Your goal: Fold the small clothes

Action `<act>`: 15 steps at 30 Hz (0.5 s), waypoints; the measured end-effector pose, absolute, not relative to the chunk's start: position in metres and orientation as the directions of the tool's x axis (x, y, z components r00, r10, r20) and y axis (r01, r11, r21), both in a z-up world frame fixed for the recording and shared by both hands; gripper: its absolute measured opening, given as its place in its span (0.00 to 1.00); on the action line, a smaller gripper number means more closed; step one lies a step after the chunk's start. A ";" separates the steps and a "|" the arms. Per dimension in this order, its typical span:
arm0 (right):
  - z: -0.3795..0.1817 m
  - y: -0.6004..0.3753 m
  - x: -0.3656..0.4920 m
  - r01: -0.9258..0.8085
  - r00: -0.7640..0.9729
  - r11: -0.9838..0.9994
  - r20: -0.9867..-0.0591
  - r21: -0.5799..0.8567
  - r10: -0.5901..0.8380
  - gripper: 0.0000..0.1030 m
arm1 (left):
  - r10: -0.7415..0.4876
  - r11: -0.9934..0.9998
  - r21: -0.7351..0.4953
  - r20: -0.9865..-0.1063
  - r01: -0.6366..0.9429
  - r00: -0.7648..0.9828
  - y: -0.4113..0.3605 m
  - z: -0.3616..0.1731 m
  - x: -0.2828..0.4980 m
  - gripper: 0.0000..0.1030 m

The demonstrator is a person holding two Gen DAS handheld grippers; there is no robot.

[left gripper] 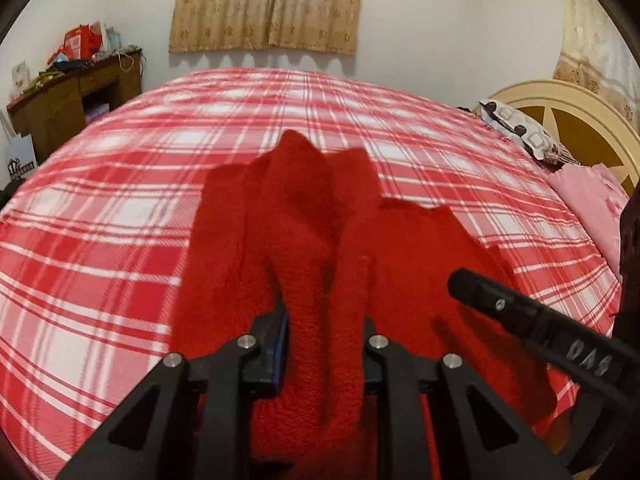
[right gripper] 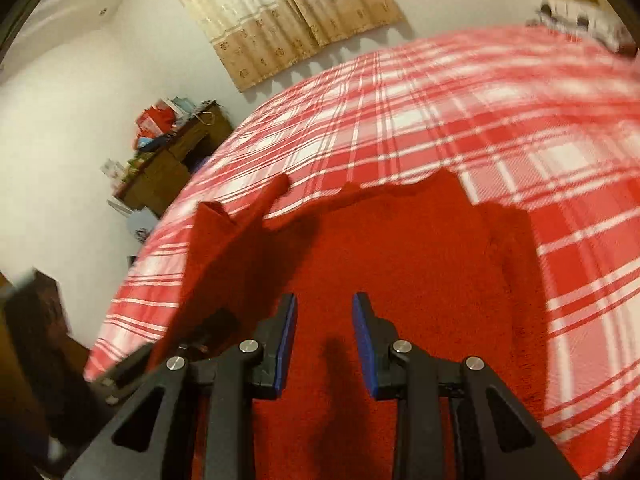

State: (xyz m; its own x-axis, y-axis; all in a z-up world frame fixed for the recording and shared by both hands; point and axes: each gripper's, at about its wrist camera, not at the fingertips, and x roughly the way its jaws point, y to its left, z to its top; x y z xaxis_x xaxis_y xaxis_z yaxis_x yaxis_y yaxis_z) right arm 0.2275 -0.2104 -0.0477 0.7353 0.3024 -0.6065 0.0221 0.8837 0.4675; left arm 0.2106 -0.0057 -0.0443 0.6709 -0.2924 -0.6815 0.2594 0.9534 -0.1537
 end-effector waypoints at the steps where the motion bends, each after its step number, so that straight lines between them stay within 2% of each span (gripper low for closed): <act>1: -0.049 -0.212 0.229 0.014 0.728 0.866 -0.599 0.499 0.333 0.40 | -0.293 0.953 -0.154 -0.680 0.260 0.672 -0.007 -0.044 0.210 0.21; 3: -0.049 -0.216 0.233 0.003 0.723 0.833 -0.577 0.553 0.380 0.52 | -0.293 0.953 -0.151 -0.677 0.262 0.676 -0.009 -0.044 0.208 0.21; 4: -0.047 -0.217 0.236 -0.010 0.725 0.815 -0.557 0.579 0.404 0.53 | -0.288 0.954 -0.141 -0.677 0.264 0.678 -0.010 -0.045 0.208 0.21; 6: -0.042 -0.210 0.245 -0.049 0.712 0.802 -0.543 0.595 0.446 0.53 | -0.281 0.955 -0.128 -0.675 0.266 0.682 -0.014 -0.046 0.207 0.21; 15: -0.040 -0.154 0.311 -0.194 0.536 0.833 -0.655 0.519 0.533 0.54 | -0.318 0.947 -0.170 -0.632 0.274 0.707 -0.008 -0.050 0.196 0.22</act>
